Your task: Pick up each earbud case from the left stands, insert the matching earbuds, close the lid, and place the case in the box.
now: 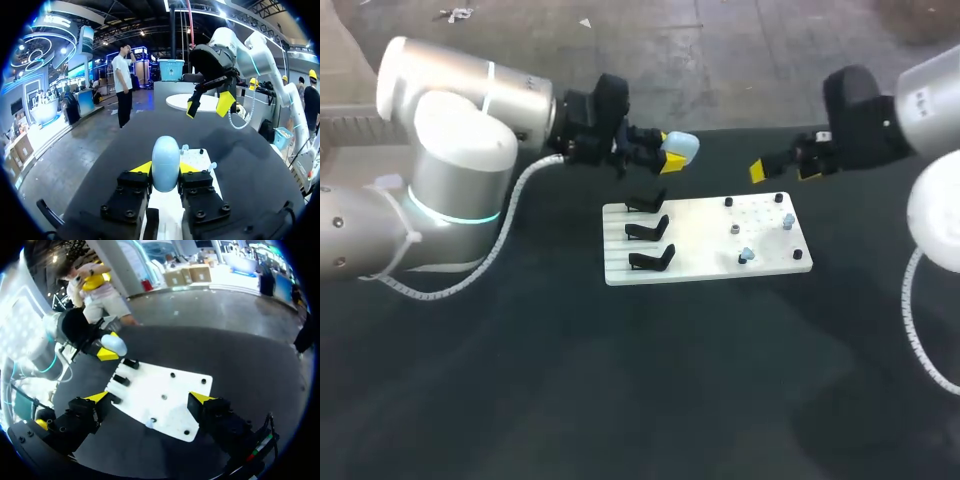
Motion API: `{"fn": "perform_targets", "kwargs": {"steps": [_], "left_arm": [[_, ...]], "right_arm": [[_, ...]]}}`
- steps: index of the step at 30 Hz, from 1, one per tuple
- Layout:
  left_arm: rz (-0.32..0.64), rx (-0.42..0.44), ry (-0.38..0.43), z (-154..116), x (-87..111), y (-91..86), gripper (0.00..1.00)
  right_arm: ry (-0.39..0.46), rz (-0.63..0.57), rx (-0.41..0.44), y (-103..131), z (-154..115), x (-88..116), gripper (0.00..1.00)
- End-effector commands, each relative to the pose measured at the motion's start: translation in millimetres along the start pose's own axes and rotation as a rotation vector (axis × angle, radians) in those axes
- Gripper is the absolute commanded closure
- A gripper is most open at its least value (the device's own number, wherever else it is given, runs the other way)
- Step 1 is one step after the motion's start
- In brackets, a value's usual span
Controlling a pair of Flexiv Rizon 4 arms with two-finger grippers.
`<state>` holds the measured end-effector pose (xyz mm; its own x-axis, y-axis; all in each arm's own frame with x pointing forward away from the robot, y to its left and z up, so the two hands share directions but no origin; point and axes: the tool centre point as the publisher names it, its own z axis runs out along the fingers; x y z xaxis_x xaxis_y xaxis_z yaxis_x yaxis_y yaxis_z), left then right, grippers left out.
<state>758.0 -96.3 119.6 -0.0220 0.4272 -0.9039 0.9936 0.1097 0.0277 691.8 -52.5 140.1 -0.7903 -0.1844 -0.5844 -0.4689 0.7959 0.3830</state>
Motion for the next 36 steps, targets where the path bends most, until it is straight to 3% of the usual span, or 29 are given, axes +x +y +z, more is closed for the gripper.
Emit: {"fn": "perform_targets", "kwargs": {"steps": [1,14,36], "left_arm": [[0.002,-0.008,0.019,12,-8.1,-2.5,1.00],[0.034,0.030,0.022,25,-13.8,-17.8,1.00],[0.040,0.070,-0.021,21,-16.3,-31.6,1.00]], "right_arm": [[0.013,-0.006,-0.093,2,24,-10,0.00],[0.041,-0.023,-0.130,12,45,-19,0.00],[0.034,-0.024,-0.100,0,42,-33,0.00]]}}
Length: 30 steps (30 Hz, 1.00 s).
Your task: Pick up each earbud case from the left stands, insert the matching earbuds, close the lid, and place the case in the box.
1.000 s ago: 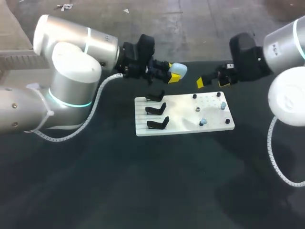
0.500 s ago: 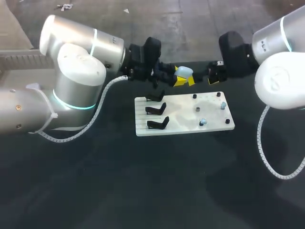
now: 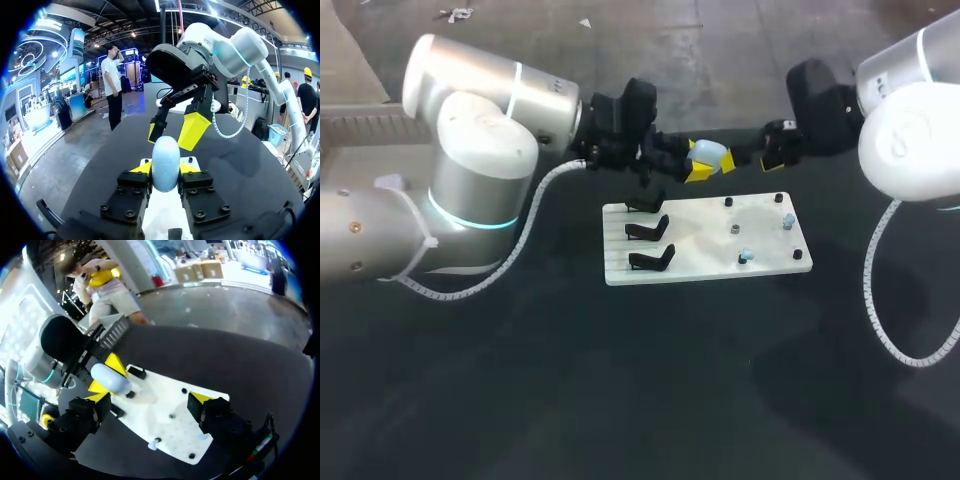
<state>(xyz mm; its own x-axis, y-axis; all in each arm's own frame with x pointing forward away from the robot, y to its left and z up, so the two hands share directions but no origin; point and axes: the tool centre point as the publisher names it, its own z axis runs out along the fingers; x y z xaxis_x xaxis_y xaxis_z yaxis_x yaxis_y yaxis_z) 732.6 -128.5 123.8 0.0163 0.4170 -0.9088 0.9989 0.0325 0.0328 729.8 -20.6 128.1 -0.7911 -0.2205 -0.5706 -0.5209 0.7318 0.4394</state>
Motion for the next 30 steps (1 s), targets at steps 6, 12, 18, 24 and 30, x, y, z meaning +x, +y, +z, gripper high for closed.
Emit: {"fn": "perform_targets", "kwargs": {"steps": [6,12,18,24,30], "left_arm": [[0.001,0.009,-0.019,-2,1.4,-6.2,1.00],[-0.070,-0.023,-0.211,-18,5.5,-0.9,1.00],[-0.095,-0.049,-0.332,-35,1.8,1.3,1.00],[-0.095,-0.025,-0.417,-48,-3.1,1.4,1.00],[-0.086,0.008,-0.433,-55,-5.4,4.0,1.00]], "right_arm": [[-0.010,-0.013,0.011,-4,-6,-10,0.00],[0.018,-0.041,0.085,-2,-16,-3,0.00],[0.061,-0.025,0.173,-16,-26,15,0.00],[0.110,-0.005,0.281,-33,-37,36,0.00],[0.181,0.029,0.387,-43,-46,53,0.00]]}}
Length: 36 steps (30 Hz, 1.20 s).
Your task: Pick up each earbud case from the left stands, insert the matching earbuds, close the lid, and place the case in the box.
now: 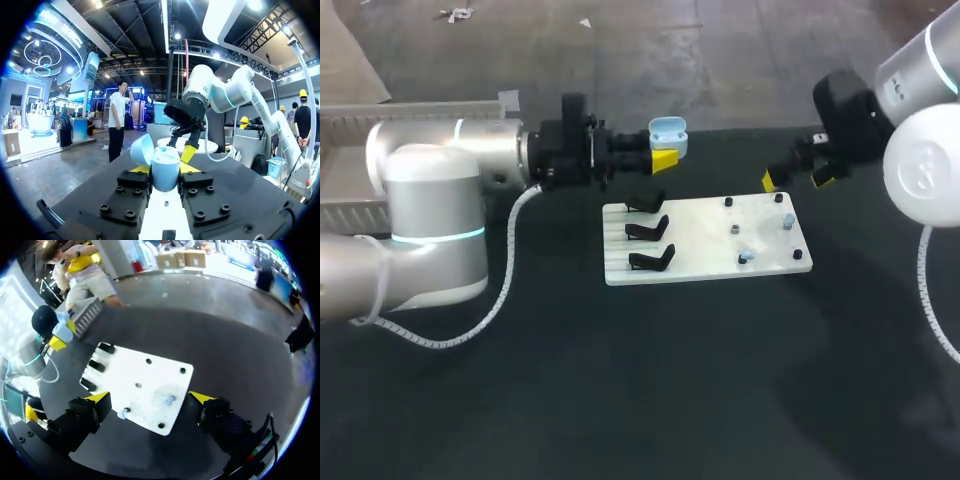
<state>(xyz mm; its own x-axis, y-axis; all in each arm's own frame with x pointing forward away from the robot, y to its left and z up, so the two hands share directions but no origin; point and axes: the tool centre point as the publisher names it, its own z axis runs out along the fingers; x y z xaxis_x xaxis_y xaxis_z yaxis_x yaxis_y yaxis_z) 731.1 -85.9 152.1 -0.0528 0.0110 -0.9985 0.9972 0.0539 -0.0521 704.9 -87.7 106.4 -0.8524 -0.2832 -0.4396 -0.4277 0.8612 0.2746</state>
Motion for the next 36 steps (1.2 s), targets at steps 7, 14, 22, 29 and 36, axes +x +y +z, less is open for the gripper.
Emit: {"fn": "perform_targets", "kwargs": {"steps": [7,14,22,29,36], "left_arm": [[0.022,0.019,-0.007,-7,0.0,6.9,1.00],[0.034,0.028,-0.002,-7,1.1,8.3,1.00],[0.026,0.013,0.000,-7,1.2,8.5,1.00],[0.026,0.013,0.000,-7,1.2,8.5,1.00],[0.026,0.013,0.000,-7,1.2,8.5,1.00]], "right_arm": [[0.095,0.026,0.222,-11,-3,21,0.00],[0.133,0.029,0.253,-17,0,26,0.00],[0.183,0.017,0.291,-20,2,28,0.00],[0.264,-0.025,0.324,-15,14,36,0.00],[0.329,-0.073,0.388,-10,28,40,0.00]]}}
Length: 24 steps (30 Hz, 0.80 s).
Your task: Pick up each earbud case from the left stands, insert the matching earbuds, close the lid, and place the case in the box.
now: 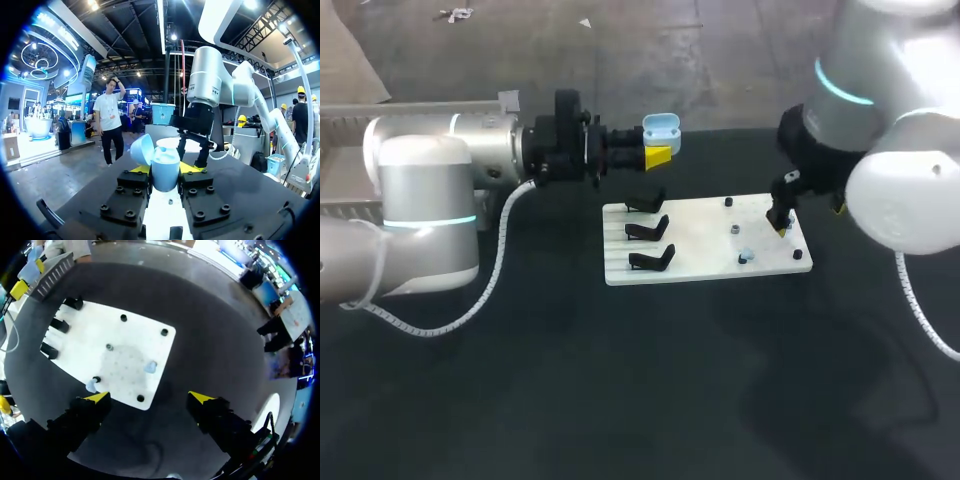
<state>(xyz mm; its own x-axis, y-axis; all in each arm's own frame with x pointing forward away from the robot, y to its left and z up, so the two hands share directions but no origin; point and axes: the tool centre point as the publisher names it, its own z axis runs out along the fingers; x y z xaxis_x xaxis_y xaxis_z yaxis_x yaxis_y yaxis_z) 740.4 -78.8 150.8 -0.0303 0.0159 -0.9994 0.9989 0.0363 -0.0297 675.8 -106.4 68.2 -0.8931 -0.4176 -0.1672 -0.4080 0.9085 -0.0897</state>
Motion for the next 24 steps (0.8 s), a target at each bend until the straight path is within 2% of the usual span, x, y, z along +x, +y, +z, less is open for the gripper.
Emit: {"fn": "perform_targets", "kwargs": {"steps": [1,5,11,16,17,22,24], "left_arm": [[0.003,-0.004,-0.003,0,0.3,-1.1,1.00],[0.003,-0.004,-0.003,0,0.3,-1.1,1.00],[0.003,-0.004,-0.003,0,0.3,-1.1,1.00],[0.003,-0.004,-0.003,0,0.3,-1.1,1.00],[0.003,-0.004,-0.003,0,0.3,-1.1,1.00],[0.003,-0.004,-0.003,0,0.3,-1.1,1.00],[0.003,-0.004,-0.003,0,0.3,-1.1,1.00]], "right_arm": [[0.032,0.005,0.023,7,9,-11,0.00],[0.055,0.006,0.065,9,15,-12,0.00],[0.061,0.008,0.080,8,22,-14,0.00],[0.067,0.015,0.094,7,24,-15,0.08],[0.066,0.020,0.094,7,25,-15,0.13],[0.065,0.030,0.096,6,29,-15,0.18],[0.066,0.032,0.104,6,30,-16,0.26]]}}
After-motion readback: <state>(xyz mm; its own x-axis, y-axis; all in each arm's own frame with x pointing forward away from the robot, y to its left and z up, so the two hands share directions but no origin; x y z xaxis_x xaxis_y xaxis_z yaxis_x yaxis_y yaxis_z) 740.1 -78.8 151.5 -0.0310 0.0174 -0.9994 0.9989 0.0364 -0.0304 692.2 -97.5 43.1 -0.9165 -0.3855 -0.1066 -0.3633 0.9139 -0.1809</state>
